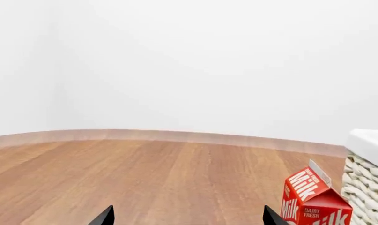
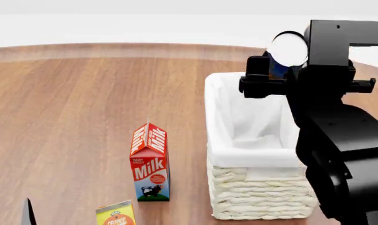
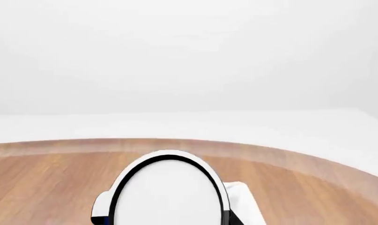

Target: Pick up the alphabet soup, and put it in the basket.

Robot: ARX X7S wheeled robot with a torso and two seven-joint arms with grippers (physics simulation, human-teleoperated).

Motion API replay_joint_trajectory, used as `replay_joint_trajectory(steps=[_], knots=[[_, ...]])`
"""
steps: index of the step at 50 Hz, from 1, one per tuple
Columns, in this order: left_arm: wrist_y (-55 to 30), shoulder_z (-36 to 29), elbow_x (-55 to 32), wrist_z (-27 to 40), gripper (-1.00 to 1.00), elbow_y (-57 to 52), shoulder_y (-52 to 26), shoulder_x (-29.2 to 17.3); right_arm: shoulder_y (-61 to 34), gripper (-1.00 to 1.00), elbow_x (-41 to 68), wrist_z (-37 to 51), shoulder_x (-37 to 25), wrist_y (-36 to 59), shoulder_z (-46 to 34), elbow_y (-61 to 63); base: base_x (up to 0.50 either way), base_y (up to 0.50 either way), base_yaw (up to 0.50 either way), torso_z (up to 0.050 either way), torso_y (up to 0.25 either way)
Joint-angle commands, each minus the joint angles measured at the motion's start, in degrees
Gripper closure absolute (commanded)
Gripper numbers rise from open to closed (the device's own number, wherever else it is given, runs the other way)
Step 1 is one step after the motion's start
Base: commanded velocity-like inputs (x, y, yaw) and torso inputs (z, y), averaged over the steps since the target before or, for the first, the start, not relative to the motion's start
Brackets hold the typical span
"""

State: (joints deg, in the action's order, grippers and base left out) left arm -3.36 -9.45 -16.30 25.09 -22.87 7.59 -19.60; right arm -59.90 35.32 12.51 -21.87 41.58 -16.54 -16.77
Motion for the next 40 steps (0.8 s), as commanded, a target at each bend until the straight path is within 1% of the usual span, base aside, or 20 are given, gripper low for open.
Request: replay_joint_trajectory(steps=[1, 7, 9, 10, 11, 16, 22, 29, 37, 39, 40], knots=[[1.1, 1.2, 1.1, -1.2, -1.00, 0.4, 0.3, 1.3, -14.6, 1.00, -6.8, -8.3, 5.6, -0.3, -3.5, -22.7, 0.00, 0.00, 0.00, 0.000, 0.000], [1.2, 1.2, 0.7, -1.2, -1.00, 0.3, 0.3, 1.2, -22.6, 1.00, -9.6, -12.1, 9.3, -6.6, -4.9, -40.8, 0.00, 0.00, 0.00, 0.000, 0.002], [1.1, 1.2, 0.7, -1.2, -1.00, 0.4, 0.2, 1.3, -26.0, 1.00, -10.4, -13.5, 10.9, -9.4, -5.1, -48.9, 0.00, 0.00, 0.00, 0.000, 0.000], [1.0, 1.1, 0.8, -1.1, -1.00, 0.7, 0.0, 1.4, -28.5, 1.00, -10.9, -14.2, 12.1, -12.0, -5.0, -55.2, 0.00, 0.00, 0.00, 0.000, 0.000], [1.0, 1.1, 0.7, -1.1, -1.00, 0.8, -0.1, 1.4, -29.5, 1.00, -11.8, -14.7, 12.8, -13.5, -5.4, -58.0, 0.00, 0.00, 0.00, 0.010, 0.000], [1.1, 0.9, 1.9, -0.2, -1.00, 0.6, -0.1, 1.5, -29.9, 1.00, -14.5, -14.3, 13.7, -11.9, -2.5, -58.2, 0.00, 0.00, 0.00, 0.000, -0.019], [1.2, 1.4, 0.8, -0.2, -1.00, 1.0, -0.2, 1.6, -30.1, 1.00, -18.8, -14.2, 14.4, -10.7, 0.9, -58.2, 0.00, 0.00, 0.00, 0.000, -0.237], [0.7, 1.3, 0.7, 0.1, -1.00, 0.7, -0.1, 1.4, -30.5, 1.00, -21.8, -16.0, 14.6, -10.4, 4.3, -58.2, 0.00, 0.00, 0.00, 0.000, 0.000], [0.8, 1.1, 0.5, 0.0, -1.00, 0.9, -0.3, 1.3, -30.7, 1.00, -23.8, -17.2, 14.5, -10.3, 7.1, -58.1, 0.00, 0.00, 0.00, 0.000, -0.237], [0.9, 0.7, -1.0, -1.4, -1.00, 0.5, -0.1, 0.8, -30.7, 1.00, -24.5, -17.4, 14.7, -10.3, 7.4, -58.1, 0.00, 0.00, 0.00, 0.003, -0.130], [0.7, 0.8, -0.5, -1.0, -1.00, 0.4, 0.0, 0.8, -30.8, 1.00, -24.8, -17.5, 14.8, -10.2, 7.6, -58.1, 0.00, 0.00, 0.00, 0.004, -0.084]])
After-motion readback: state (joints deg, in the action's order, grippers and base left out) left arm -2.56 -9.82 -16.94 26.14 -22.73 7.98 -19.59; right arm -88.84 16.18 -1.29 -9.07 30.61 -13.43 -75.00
